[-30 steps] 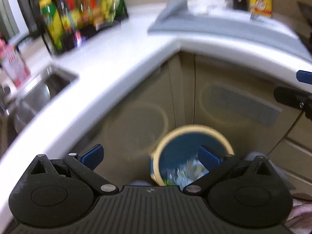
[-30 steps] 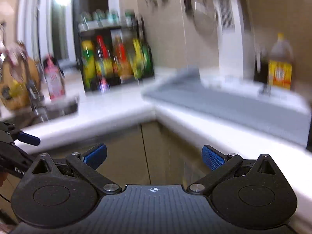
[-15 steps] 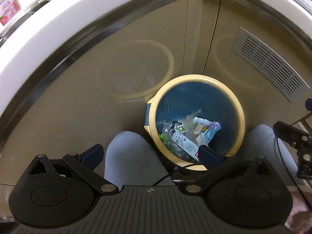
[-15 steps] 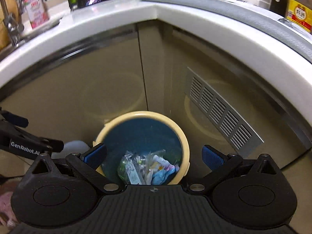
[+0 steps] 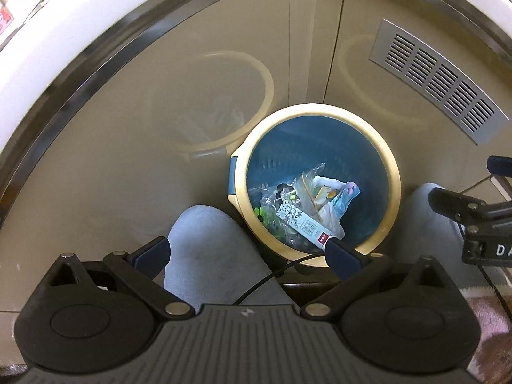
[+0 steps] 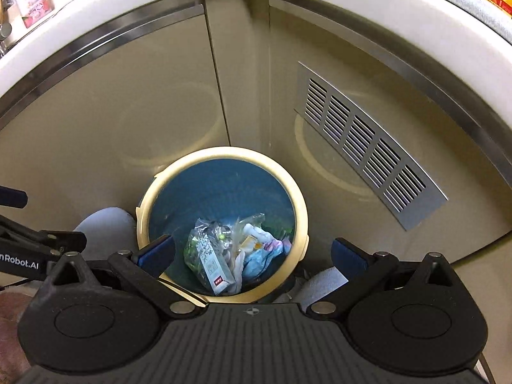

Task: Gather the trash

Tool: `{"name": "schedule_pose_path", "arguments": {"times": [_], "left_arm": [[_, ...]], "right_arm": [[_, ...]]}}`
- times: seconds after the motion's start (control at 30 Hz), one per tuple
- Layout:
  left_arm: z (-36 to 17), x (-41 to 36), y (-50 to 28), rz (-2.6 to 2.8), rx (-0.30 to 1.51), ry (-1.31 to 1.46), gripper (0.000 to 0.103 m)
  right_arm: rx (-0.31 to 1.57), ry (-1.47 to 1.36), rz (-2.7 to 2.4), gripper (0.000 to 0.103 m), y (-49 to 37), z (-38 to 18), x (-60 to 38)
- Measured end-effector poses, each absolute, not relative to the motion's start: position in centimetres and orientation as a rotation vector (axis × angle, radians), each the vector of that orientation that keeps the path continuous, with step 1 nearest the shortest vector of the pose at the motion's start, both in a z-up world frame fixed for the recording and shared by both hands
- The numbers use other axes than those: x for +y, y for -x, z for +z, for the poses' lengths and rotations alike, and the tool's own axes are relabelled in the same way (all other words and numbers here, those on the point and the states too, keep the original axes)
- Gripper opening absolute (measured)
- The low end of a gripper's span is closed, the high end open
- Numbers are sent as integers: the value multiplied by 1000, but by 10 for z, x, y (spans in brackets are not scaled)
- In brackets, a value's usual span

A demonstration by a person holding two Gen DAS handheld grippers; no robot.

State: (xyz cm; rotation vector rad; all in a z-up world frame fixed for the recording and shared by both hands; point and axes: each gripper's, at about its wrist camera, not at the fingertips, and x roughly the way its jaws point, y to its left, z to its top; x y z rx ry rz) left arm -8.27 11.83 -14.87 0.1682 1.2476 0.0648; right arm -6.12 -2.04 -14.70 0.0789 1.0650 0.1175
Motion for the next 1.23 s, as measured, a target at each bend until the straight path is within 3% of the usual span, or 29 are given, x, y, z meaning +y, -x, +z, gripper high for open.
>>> {"name": "schedule_pose_path", "arguments": {"times": [1.23], "left_arm": [[-152, 109, 82, 43, 1251, -206, 103]], "right_arm": [[1081, -71, 110, 103, 55, -151, -18]]}}
